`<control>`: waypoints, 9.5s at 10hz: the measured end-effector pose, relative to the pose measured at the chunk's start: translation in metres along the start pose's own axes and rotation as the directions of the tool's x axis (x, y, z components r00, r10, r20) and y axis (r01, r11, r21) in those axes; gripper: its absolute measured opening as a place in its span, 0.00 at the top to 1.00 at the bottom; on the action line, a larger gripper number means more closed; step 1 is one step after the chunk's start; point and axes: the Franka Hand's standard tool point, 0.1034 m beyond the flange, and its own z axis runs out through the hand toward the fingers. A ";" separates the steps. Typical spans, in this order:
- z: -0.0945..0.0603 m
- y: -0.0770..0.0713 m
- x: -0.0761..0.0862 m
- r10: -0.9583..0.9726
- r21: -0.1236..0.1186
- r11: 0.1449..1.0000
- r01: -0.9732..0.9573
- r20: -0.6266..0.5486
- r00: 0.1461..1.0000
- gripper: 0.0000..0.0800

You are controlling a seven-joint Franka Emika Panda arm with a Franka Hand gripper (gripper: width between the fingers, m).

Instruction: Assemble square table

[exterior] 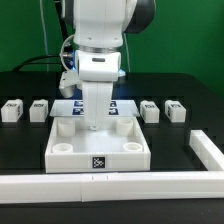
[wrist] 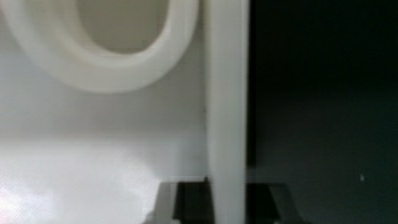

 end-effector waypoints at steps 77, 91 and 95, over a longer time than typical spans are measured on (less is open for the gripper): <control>-0.002 -0.071 0.197 0.648 -0.020 0.113 -0.993 0.760 0.058 0.39; -0.119 -0.016 0.167 0.807 0.029 0.100 -0.995 0.582 0.098 0.64; -0.152 0.045 0.143 0.915 0.078 0.136 -0.988 0.373 0.156 0.64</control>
Offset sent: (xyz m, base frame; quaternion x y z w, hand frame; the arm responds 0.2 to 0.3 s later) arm 0.0000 0.0000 0.0000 0.0000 0.0000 0.0000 1.0000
